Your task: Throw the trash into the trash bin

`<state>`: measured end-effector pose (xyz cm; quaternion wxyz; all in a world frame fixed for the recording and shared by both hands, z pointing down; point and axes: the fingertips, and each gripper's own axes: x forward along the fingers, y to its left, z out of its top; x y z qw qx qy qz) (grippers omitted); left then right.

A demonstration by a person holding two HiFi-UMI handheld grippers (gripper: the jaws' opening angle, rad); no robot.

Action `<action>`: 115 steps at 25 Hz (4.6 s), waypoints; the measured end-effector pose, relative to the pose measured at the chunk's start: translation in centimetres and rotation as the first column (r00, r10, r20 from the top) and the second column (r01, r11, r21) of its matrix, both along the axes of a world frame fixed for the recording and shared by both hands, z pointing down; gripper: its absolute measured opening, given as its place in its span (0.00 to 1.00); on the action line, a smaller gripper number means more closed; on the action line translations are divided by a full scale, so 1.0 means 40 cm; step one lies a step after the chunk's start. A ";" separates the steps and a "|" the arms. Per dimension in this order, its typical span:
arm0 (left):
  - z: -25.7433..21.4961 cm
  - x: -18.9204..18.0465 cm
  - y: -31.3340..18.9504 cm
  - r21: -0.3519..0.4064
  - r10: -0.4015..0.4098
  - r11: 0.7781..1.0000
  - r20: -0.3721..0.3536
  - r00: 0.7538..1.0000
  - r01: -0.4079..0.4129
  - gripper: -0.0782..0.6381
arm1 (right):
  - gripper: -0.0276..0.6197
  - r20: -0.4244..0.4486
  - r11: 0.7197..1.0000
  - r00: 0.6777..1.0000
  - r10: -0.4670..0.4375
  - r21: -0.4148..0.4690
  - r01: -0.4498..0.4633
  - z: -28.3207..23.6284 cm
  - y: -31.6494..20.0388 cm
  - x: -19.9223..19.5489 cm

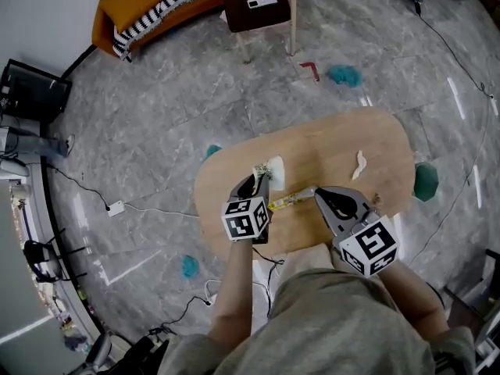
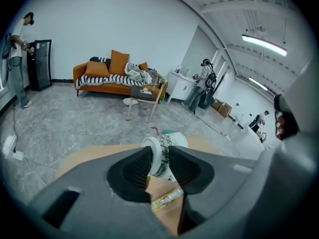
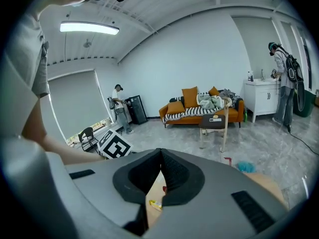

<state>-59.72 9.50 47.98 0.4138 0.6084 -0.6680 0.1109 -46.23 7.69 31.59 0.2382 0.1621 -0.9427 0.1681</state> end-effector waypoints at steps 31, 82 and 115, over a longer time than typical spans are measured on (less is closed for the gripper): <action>-0.173 0.170 -0.060 0.088 0.135 0.986 0.041 0.990 -0.138 0.28 | 0.05 0.071 0.993 0.992 0.102 0.046 -0.106 -0.102 0.011 0.167; -0.264 1.059 -0.173 0.143 0.400 0.900 0.104 0.911 -0.411 0.28 | 0.05 0.151 0.899 0.898 0.412 0.089 -0.428 -0.145 -0.036 1.079; -0.285 1.507 -0.286 0.157 0.634 0.750 0.109 0.766 -0.643 0.28 | 0.05 0.159 0.706 0.710 0.686 0.087 -0.703 -0.141 -0.050 1.492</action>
